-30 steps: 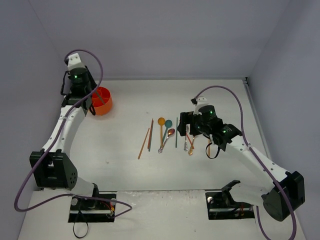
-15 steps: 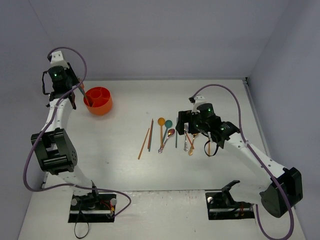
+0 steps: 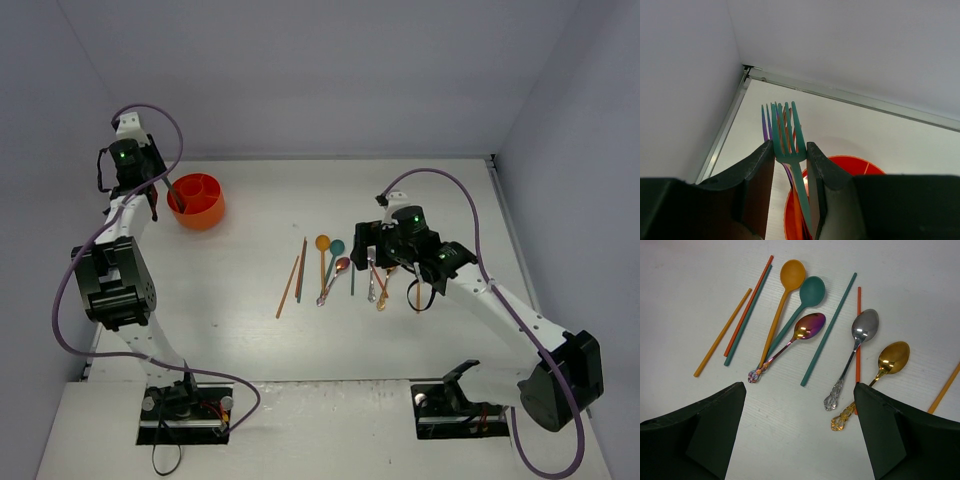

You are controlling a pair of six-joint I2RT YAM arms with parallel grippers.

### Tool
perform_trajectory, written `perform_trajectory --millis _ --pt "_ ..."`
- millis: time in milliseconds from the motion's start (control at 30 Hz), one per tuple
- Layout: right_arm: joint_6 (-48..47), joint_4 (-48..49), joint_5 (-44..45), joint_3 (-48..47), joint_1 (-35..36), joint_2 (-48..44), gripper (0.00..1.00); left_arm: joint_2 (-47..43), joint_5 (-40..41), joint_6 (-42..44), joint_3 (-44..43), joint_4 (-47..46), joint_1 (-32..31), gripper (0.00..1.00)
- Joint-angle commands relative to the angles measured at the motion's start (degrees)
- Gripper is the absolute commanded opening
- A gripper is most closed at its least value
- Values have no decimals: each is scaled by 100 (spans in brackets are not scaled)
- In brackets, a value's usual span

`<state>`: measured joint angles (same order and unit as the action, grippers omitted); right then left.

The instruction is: Sort the eating utensils into containers

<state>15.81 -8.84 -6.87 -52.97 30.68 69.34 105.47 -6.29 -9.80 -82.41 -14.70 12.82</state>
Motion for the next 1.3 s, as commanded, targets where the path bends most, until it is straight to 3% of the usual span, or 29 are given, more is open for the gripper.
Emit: perform_trajectory --millis 0,867,1267 --pt "-88 145 -43 -327 -43 114 87 -139 -145 144 -53 -604 45 11" --pt "-13 137 -16 -203 -37 16 87 -134 -279 268 176 -159 26 29" --pt "10 137 -16 -186 -37 -76 87 -466 -62 382 150 93 20 48"
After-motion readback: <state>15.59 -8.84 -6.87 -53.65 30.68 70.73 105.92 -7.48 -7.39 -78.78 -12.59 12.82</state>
